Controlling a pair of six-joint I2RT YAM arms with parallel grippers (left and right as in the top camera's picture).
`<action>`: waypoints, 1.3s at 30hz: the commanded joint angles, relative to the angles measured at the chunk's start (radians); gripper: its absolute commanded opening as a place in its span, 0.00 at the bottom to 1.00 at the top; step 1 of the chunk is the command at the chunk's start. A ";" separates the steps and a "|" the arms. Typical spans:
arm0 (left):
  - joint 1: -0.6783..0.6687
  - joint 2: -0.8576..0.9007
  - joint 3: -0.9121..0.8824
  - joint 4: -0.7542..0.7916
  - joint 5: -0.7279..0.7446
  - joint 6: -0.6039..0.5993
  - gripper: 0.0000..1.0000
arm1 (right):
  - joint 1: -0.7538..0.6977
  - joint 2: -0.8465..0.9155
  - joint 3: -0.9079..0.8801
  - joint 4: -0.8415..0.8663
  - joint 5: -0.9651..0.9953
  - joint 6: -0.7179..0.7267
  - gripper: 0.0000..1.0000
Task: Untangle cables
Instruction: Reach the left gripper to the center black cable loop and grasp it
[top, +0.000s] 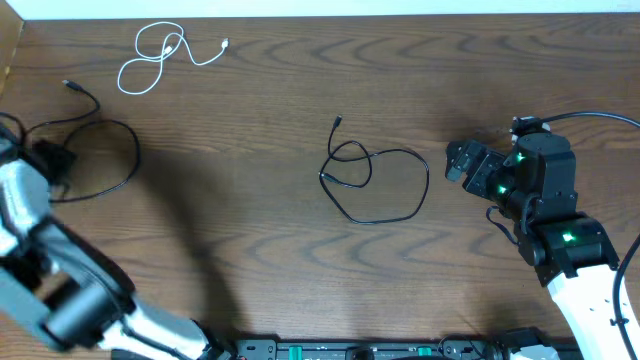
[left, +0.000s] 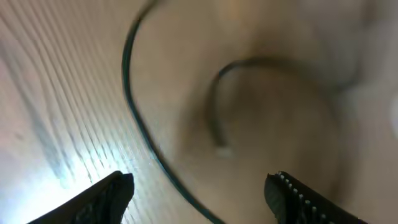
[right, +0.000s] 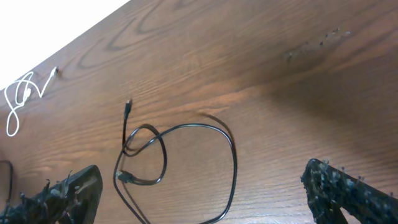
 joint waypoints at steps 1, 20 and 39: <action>-0.024 -0.204 0.037 0.020 0.231 0.019 0.74 | -0.008 -0.001 0.004 -0.001 0.009 0.003 0.99; -0.673 -0.108 -0.003 -0.268 0.599 0.031 0.82 | -0.008 -0.007 0.004 0.005 -0.024 -0.019 0.99; -1.250 0.006 -0.003 -0.098 0.315 -0.165 0.82 | -0.541 0.192 0.328 -0.285 -0.302 -0.496 0.99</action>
